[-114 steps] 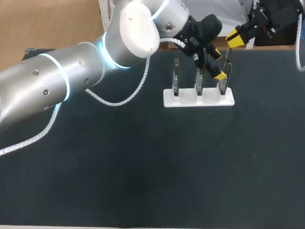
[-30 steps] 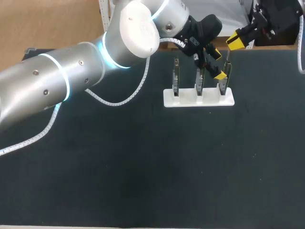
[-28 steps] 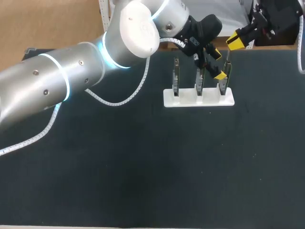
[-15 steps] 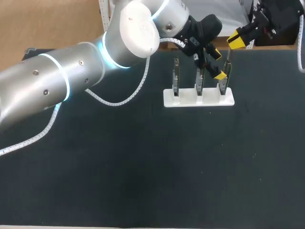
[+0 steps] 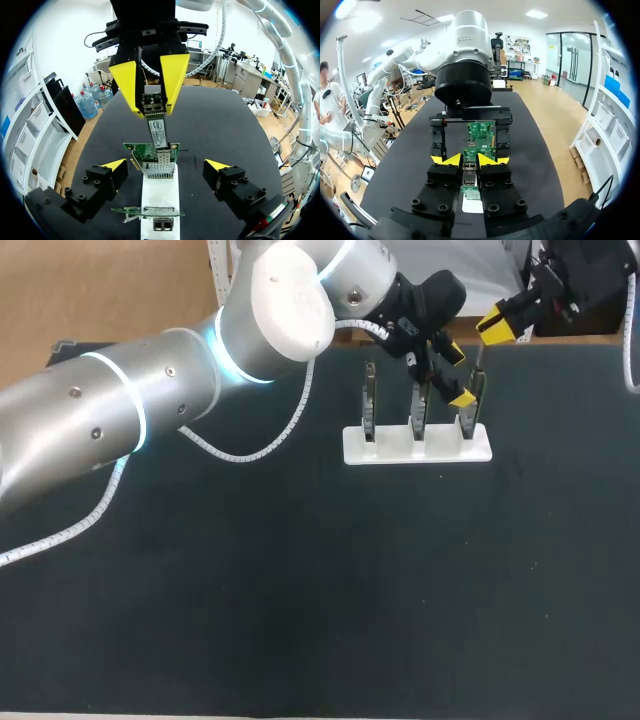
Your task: Pick up the optical module with the left hand, and insert it into the network port with the right hand.
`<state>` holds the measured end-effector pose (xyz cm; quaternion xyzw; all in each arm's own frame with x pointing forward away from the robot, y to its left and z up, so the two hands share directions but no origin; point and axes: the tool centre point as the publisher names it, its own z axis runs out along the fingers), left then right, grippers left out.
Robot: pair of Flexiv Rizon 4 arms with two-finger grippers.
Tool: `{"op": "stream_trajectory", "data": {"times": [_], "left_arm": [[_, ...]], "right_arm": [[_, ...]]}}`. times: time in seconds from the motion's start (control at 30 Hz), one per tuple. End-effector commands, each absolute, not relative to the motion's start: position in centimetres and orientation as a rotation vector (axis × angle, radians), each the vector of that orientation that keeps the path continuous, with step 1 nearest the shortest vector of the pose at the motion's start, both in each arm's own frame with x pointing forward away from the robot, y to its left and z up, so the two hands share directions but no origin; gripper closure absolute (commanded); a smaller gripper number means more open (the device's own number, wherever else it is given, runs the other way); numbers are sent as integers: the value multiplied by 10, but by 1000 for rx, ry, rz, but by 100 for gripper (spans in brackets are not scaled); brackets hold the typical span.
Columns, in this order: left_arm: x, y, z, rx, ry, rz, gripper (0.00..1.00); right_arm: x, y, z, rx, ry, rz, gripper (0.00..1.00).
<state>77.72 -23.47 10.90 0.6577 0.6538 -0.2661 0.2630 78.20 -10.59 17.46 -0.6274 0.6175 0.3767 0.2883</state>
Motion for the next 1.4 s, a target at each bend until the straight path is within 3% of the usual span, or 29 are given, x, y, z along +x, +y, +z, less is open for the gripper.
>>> {"op": "stream_trajectory", "data": {"times": [0.03, 1.4], "left_arm": [[779, -235, 109, 1784, 1768, -721, 0], [779, -235, 109, 1784, 1768, -721, 0]], "right_arm": [[786, -105, 171, -1681, 1644, 1019, 100], [785, -105, 172, -1721, 1623, 1034, 100]]}}
